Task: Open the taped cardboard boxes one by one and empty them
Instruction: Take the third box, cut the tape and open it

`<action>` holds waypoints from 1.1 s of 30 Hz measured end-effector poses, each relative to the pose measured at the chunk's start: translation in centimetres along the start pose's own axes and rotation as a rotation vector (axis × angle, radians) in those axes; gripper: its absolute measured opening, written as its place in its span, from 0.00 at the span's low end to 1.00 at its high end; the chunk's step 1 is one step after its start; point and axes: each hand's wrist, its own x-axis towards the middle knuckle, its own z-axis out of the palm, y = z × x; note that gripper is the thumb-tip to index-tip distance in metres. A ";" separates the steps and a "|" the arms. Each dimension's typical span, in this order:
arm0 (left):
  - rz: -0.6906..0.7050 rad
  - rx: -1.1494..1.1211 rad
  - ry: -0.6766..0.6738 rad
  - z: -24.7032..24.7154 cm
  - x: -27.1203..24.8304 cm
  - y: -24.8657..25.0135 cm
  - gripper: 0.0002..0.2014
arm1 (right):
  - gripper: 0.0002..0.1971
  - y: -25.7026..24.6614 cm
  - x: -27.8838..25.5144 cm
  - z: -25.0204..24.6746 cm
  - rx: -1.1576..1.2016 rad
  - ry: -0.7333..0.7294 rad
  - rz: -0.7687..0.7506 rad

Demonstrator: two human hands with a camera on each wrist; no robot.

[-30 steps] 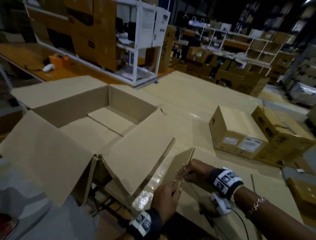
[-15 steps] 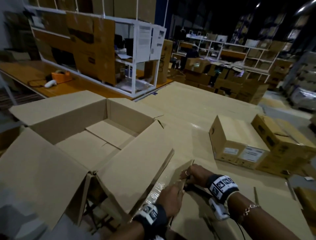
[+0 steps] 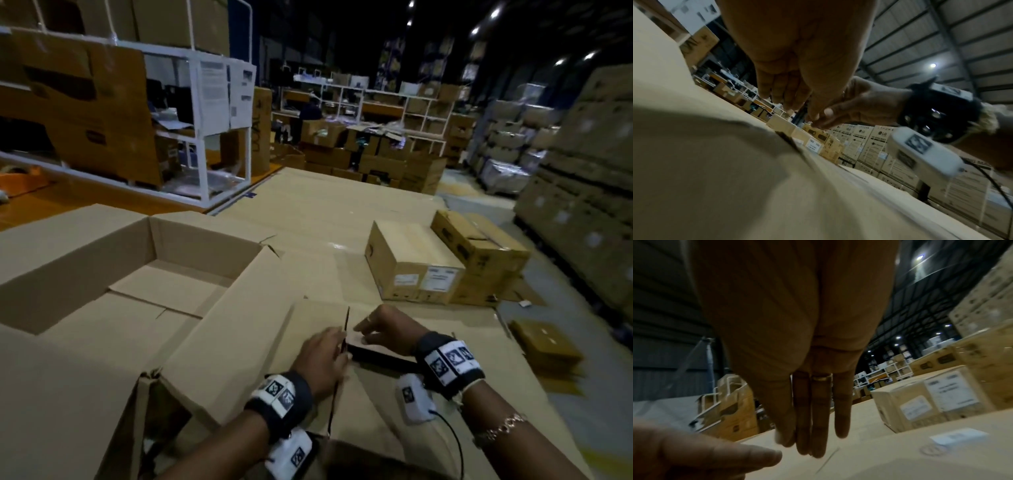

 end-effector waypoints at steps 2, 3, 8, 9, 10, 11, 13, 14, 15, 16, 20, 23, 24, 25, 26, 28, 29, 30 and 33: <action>-0.015 0.037 -0.081 -0.5 1.4 0.3 0.20 | 0.10 0.4 -2.5 0.5 0.041 0.009 0.096; -0.005 0.057 -0.129 -0.5 2.0 0.5 0.18 | 0.10 0.4 -3.6 1.2 0.023 -0.009 0.145; 0.040 0.142 -0.338 1.4 3.0 1.5 0.13 | 0.12 0.7 -6.9 5.4 0.018 -0.112 0.350; 0.043 0.166 -0.352 1.9 3.2 1.4 0.14 | 0.13 0.5 -7.6 5.5 0.022 -0.116 0.382; 0.049 0.183 -0.361 2.4 3.5 1.3 0.14 | 0.15 0.7 -8.1 5.7 0.037 -0.103 0.398; 0.059 0.185 -0.363 2.9 3.9 1.0 0.15 | 0.17 0.7 -8.7 5.6 0.064 -0.090 0.414; 0.096 0.183 -0.350 3.3 5.0 1.5 0.15 | 0.23 1.1 -9.4 4.9 0.116 -0.036 0.441; 0.117 0.177 -0.351 3.5 5.5 1.8 0.14 | 0.26 1.5 -9.6 4.5 0.153 -0.008 0.441; 0.139 0.163 -0.351 3.8 6.2 2.1 0.14 | 0.28 1.6 -9.9 3.9 0.174 0.007 0.445; 0.160 0.159 -0.348 3.9 7.0 2.4 0.15 | 0.30 2.0 -9.9 3.1 0.187 0.029 0.436; 0.228 0.179 -0.270 3.8 10.6 3.6 0.16 | 0.27 4.2 -8.4 -0.3 0.180 0.147 0.373; 0.273 0.263 -0.265 4.3 13.4 4.1 0.10 | 0.25 5.9 -6.3 -2.0 0.155 0.185 0.394; 0.278 0.282 -0.274 4.5 14.2 4.2 0.10 | 0.24 6.5 -5.5 -2.4 0.152 0.191 0.380; 0.283 0.301 -0.282 4.8 15.3 4.3 0.11 | 0.23 7.2 -4.7 -2.7 0.142 0.190 0.375; 0.278 0.329 -0.294 4.9 16.1 4.5 0.12 | 0.21 7.9 -3.9 -2.7 0.146 0.198 0.372; 0.262 0.370 -0.323 5.2 17.6 4.5 0.11 | 0.18 9.8 -2.1 -2.4 0.140 0.200 0.405; 0.261 0.364 -0.335 5.4 18.3 4.3 0.09 | 0.17 10.7 -1.3 -2.0 0.141 0.186 0.436; 0.243 0.359 -0.357 5.6 18.9 3.7 0.07 | 0.17 11.8 -0.6 -1.4 0.146 0.178 0.459; 0.149 0.306 -0.422 6.8 20.6 2.2 0.17 | 0.19 13.3 0.6 0.6 0.147 0.125 0.548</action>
